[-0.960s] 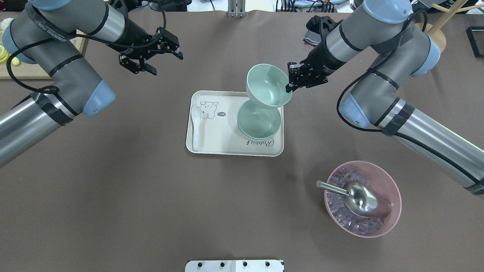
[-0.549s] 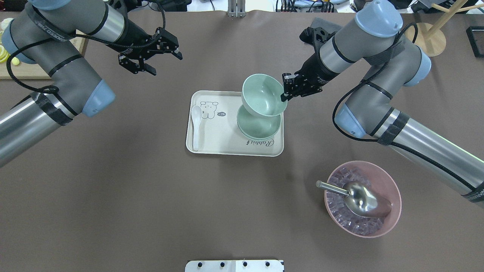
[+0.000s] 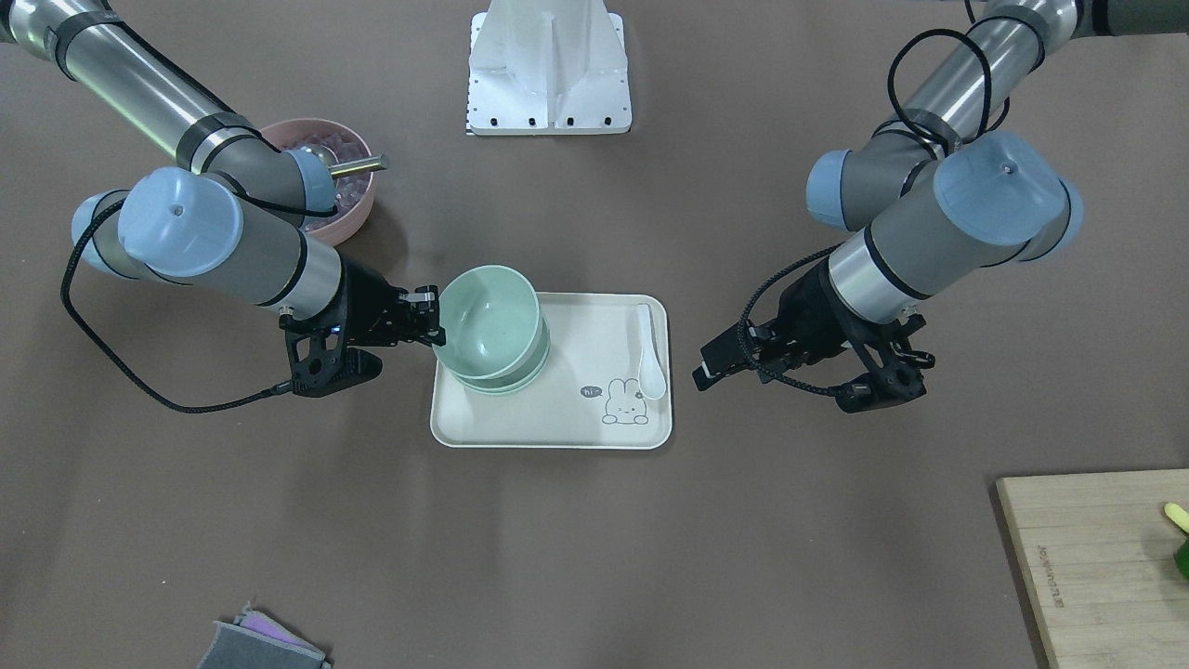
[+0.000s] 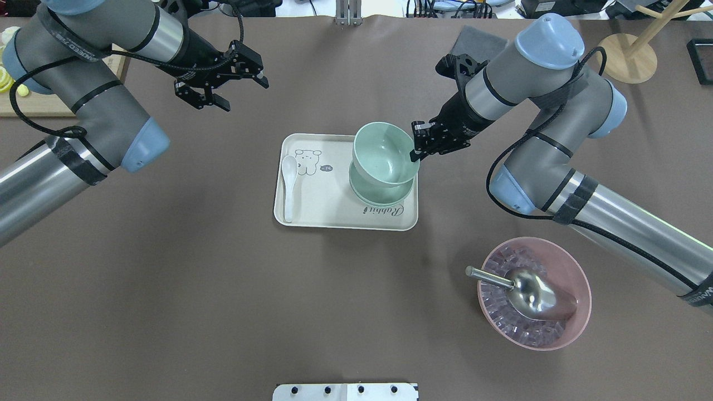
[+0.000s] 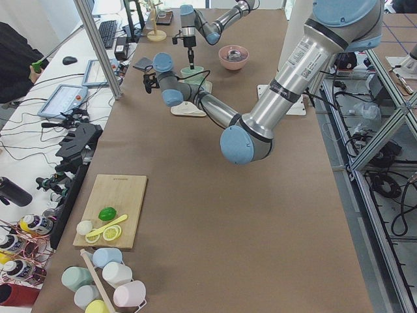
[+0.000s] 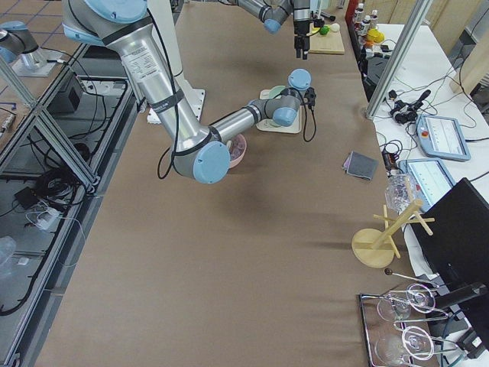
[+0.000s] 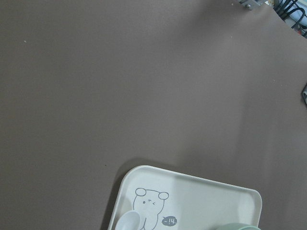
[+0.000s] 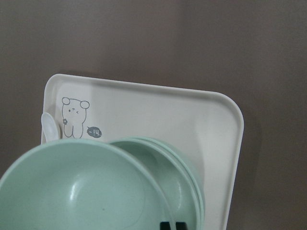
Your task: Stack green bowls together
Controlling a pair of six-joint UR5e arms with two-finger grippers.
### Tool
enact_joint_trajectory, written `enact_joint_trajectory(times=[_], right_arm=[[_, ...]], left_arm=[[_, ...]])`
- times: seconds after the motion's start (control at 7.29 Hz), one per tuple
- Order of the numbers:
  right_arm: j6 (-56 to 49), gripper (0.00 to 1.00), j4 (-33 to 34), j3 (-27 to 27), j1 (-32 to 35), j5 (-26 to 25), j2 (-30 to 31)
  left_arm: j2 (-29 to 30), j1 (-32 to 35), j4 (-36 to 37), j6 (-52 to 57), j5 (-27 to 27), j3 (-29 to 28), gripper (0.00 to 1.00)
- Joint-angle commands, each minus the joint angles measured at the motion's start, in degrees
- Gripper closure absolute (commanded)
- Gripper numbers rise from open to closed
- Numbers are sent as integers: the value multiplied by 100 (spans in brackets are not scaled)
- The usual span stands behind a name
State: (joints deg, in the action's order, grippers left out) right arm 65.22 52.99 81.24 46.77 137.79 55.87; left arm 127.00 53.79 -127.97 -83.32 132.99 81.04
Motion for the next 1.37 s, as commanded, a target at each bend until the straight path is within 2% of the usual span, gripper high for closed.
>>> enact_joint_trajectory(times=[0.0,0.27,0.41,0.55,0.69,1.23], right_arm=[[0,100,-68,15,-37,-7,12],[0,100,-254,6,-28,-7,134],[-9,96,-254,-3,-37,-7,135],[0,1,-262,-3,-185,-250,65],[0,0,-262,75,-421,-827,108],[105,0,-245,129,-126,-798,73]], left_arm=[[0,0,0,0,-1,0,2],[9,-9,0,9,-1,-9,2],[9,0,0,0,-1,-9,2],[0,0,-17,9,-1,0,2],[0,0,-26,9,-1,0,2],[9,0,-26,0,-18,-9,2]])
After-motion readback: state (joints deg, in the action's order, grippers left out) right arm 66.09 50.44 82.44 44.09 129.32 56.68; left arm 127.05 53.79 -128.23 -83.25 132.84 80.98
